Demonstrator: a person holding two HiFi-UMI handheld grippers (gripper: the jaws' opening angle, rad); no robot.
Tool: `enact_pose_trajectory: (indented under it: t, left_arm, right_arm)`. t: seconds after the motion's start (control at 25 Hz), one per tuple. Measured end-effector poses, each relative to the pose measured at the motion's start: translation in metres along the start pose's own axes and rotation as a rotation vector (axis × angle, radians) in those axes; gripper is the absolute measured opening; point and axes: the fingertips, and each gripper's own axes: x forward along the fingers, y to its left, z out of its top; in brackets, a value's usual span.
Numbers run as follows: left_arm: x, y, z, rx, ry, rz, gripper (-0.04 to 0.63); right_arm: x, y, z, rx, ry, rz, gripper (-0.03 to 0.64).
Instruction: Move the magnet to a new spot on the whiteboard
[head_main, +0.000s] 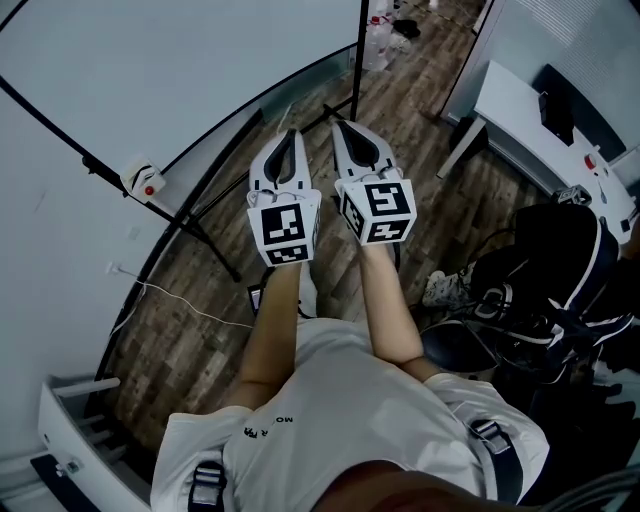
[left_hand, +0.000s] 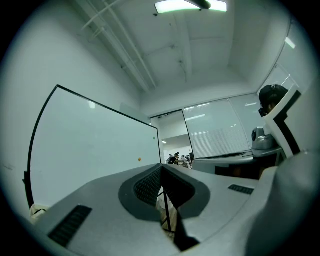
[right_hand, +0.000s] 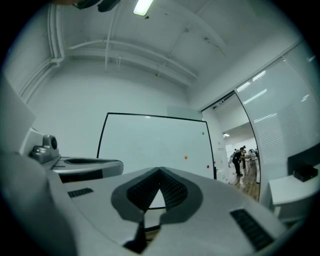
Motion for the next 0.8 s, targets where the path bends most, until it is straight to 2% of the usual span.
enact_pose_trajectory:
  t: [0.44,0.8]
  left_arm:
    - [0.109,0.037,-0.019,-0.012,-0.014,-0.023,0.003]
    - [0.202,0.085,-0.023,-0.027,-0.014,-0.055,0.003]
  right_arm:
    - [0.102,-0.049,-0.007,0.010,-0.011,-0.034,0.014]
    - [0.200,-0.076,-0.003,0.028,-0.024,-0.062,0.014]
